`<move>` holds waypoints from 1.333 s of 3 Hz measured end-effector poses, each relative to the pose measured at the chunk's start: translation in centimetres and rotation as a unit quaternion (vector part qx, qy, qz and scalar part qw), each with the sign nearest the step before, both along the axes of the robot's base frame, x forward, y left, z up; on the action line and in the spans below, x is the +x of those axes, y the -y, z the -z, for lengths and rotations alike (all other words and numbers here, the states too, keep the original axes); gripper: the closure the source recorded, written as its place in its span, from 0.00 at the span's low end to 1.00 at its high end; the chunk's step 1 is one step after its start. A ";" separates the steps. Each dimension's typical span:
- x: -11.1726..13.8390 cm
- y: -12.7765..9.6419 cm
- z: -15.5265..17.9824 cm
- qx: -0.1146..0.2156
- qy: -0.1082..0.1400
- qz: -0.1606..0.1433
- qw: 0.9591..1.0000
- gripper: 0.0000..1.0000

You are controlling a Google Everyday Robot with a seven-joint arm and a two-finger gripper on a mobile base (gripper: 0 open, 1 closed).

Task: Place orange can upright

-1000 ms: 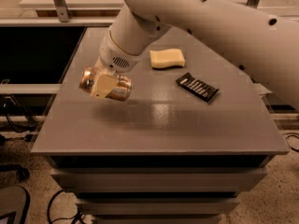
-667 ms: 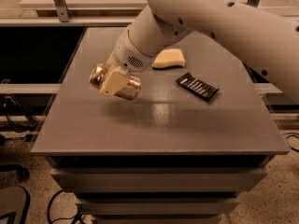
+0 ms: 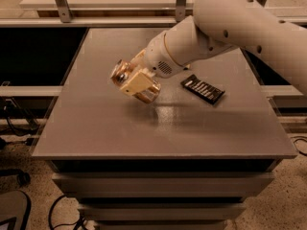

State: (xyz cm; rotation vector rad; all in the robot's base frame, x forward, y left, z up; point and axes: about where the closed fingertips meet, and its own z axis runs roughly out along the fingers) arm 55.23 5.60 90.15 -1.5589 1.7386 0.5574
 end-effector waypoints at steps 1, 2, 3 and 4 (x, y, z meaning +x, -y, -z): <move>0.3 1.6 0.1 0.049 0.001 0.021 0.999 1.00; 0.3 2.7 0.1 0.088 0.005 0.034 0.996 1.00; 0.3 3.6 -0.2 0.122 0.015 0.043 0.992 1.00; 0.2 3.9 -0.6 0.157 0.031 0.043 0.986 1.00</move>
Offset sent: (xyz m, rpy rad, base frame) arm 0.0067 -0.0467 0.0004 0.2817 -0.0228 -0.1106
